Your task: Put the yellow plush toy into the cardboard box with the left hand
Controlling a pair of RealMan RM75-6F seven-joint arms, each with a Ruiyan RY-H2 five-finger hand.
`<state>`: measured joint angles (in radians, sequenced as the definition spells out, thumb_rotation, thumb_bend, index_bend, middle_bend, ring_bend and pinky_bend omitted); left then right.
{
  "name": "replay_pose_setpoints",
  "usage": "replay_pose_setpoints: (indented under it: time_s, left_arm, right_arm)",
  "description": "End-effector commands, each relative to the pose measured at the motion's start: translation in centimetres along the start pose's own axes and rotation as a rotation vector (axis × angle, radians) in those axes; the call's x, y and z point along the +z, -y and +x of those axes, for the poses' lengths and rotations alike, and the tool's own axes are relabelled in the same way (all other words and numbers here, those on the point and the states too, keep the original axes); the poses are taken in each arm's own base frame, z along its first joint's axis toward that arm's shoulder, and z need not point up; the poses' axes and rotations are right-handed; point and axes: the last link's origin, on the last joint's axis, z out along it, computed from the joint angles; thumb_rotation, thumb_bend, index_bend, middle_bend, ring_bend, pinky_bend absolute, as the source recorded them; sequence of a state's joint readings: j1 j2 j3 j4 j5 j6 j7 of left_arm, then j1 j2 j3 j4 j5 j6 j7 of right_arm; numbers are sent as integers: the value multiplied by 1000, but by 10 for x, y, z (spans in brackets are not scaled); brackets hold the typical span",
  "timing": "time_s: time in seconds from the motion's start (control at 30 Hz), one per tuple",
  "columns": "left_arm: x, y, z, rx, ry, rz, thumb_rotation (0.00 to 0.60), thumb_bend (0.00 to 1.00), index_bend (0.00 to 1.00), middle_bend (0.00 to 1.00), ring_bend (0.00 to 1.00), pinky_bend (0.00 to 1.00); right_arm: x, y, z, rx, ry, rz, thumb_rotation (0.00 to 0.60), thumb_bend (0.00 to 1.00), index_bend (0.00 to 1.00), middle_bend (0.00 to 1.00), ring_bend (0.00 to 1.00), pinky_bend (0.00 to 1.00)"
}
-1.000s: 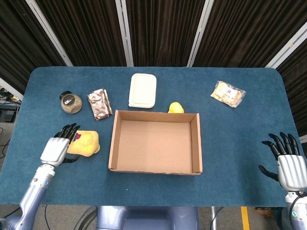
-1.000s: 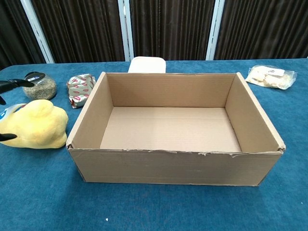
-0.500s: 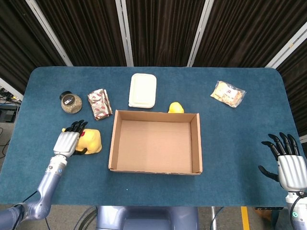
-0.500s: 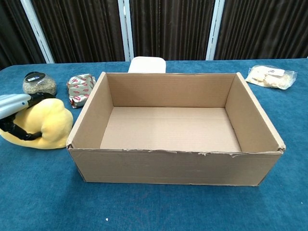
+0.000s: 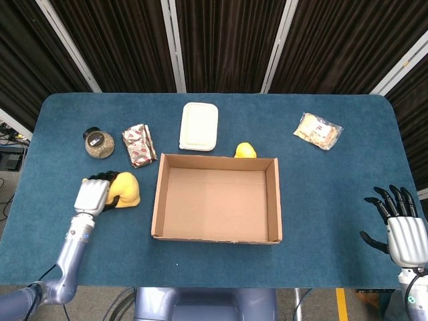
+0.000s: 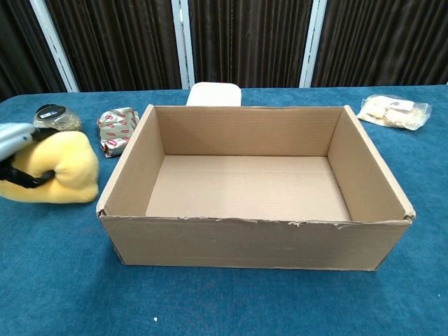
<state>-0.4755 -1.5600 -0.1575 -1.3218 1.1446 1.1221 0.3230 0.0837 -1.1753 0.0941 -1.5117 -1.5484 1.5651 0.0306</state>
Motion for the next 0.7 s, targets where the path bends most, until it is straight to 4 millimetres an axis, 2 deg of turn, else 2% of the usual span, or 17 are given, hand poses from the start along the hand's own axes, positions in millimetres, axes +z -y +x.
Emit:
replay_pose_setpoints:
  time_s: [0.03, 0.23, 0.37, 0.5, 0.7]
  left_arm:
    - [-12, 15, 26, -30, -84, 20, 600, 534, 361, 266, 282, 473]
    - [-34, 26, 90, -32, -242, -38, 600, 534, 362, 275, 289, 478]
    - [-38, 12, 116, -23, -278, -103, 600, 533, 361, 280, 292, 478]
    - [-33, -19, 125, -62, -283, -185, 600, 532, 361, 283, 296, 477]
    - [-17, -66, 120, -88, -261, -274, 600, 532, 361, 286, 298, 478]
  right_arm:
    - [0, 0, 0, 1, 0, 0, 600, 18, 279, 143, 45, 0]
    - [1, -2, 6, -15, -50, -19, 600, 18, 279, 143, 45, 0]
    - [1, -9, 14, -7, -128, -79, 600, 18, 279, 144, 45, 0]
    - [-1, -18, 20, 35, -206, -170, 600, 18, 279, 145, 45, 0]
    - [1, -23, 22, 72, -256, -226, 600, 18, 279, 144, 46, 0]
